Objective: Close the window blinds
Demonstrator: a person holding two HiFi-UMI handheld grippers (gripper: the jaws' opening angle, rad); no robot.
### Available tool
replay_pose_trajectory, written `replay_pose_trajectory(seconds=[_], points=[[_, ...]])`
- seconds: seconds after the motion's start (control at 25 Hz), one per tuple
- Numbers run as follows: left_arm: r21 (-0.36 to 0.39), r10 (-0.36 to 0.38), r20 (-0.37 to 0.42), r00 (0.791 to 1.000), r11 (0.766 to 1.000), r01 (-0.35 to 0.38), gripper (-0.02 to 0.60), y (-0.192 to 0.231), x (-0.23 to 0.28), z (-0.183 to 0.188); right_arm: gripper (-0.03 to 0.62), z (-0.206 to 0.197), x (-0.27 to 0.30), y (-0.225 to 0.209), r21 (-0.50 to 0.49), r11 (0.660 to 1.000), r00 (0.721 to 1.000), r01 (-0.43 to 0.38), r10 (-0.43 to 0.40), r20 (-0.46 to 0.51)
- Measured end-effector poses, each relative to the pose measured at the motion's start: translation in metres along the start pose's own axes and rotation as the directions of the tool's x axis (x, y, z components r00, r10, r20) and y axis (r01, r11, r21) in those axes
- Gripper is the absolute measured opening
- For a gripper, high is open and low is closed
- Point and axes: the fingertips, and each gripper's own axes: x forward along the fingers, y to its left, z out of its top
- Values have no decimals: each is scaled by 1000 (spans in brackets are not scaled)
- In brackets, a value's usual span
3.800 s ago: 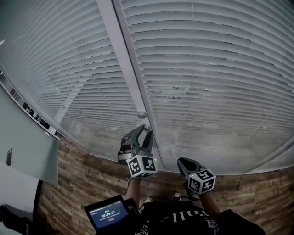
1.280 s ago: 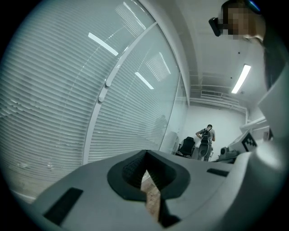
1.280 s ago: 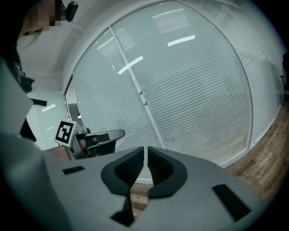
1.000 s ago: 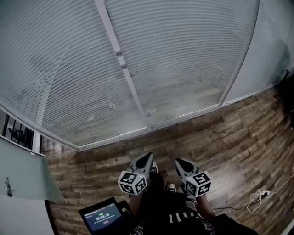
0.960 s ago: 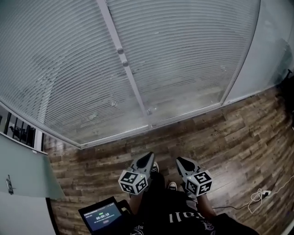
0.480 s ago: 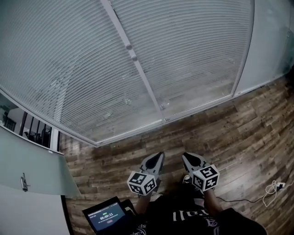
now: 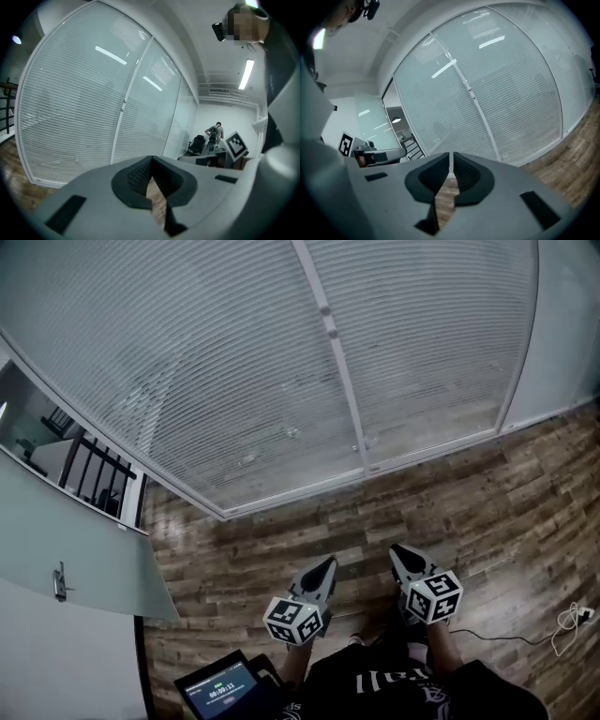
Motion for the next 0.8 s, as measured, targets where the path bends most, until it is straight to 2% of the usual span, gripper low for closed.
replay_pose_trajectory(seconds=[0.2,0.36,0.68,0.8], points=[[-22,11,11,1000,1000,-11,5,25,-76,-27,40,-61,-13,85,-3,1000,998,-24,23,-52],[-34,-15,45,999,999,17,5,23,-110,-37,40,-87,-32,128,-23,999,997,-31,30,-68],[-5,-107,69,992,994,108,5,-7,-124,-50,40,-101,-61,152,-72,997,999,-17,14,-46],[-1,-120,77,990,993,120,5,-9,-130,-48,40,-103,-64,158,-83,996,999,-14,10,-47]])
